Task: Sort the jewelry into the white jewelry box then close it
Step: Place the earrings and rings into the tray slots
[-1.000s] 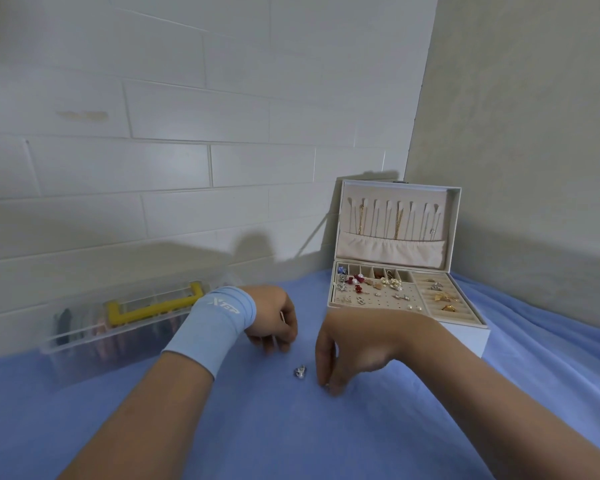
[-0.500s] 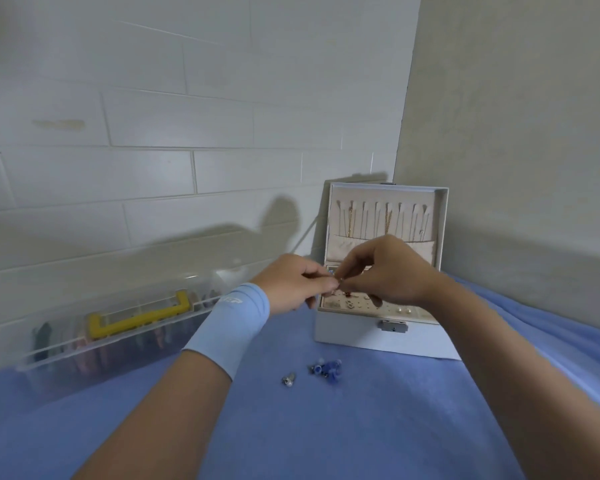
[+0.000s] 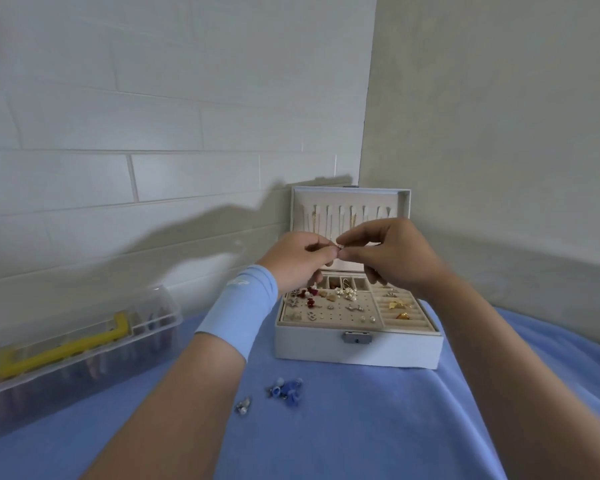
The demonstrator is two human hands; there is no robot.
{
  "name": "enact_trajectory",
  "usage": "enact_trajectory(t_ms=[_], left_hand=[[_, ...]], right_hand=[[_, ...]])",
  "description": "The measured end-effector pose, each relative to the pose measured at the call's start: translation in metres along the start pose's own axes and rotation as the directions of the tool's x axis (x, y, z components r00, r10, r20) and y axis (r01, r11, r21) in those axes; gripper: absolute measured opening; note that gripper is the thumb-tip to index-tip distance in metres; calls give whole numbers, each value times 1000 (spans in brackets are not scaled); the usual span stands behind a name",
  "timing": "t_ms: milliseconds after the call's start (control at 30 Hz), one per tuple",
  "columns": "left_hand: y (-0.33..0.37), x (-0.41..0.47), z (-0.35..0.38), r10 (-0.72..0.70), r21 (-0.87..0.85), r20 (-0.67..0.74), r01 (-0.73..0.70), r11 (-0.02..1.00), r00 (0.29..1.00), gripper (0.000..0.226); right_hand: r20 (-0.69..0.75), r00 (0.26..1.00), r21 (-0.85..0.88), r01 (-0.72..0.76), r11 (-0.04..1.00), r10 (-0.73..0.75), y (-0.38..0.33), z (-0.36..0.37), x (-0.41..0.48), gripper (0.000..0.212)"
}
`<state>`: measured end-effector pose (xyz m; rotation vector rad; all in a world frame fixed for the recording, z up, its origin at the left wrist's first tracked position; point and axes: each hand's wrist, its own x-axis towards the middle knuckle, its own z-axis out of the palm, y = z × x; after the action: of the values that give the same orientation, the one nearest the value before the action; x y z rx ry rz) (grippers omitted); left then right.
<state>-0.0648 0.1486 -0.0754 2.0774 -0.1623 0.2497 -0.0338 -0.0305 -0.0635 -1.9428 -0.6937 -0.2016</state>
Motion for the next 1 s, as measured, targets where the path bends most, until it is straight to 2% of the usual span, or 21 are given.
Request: enact_trajectory(t_ms=[167,267,333,433,767,1000], left_hand=[[-12,2,1,23,-24,-37,-24,999,999,16],[-22,2,0,36,39,-69,-34,999,997,11],[-26,1,-2,12,21,-105,-10,1000,994,8],[-31,-1,-5,-11,-15,-109,9,1000,994,9],[-36,-1,-8,-35,-70,-37,33,997,999,15],[-38,-1,-6,-31,-71,-18,30,997,999,20]], right_hand=[[-5,1000,-24,-16,1000,16,11,4,4,4],[34,999,-204,-18,979,26,23,12,8,3],[116,990,-340,-37,940,82,31,18,8,6],[194,968,-442,-56,895,157,35,25,5,8],[211,967,-511,-18,860,145,28,32,0,3],[228,966,-608,41,793,125,23,34,1,6]])
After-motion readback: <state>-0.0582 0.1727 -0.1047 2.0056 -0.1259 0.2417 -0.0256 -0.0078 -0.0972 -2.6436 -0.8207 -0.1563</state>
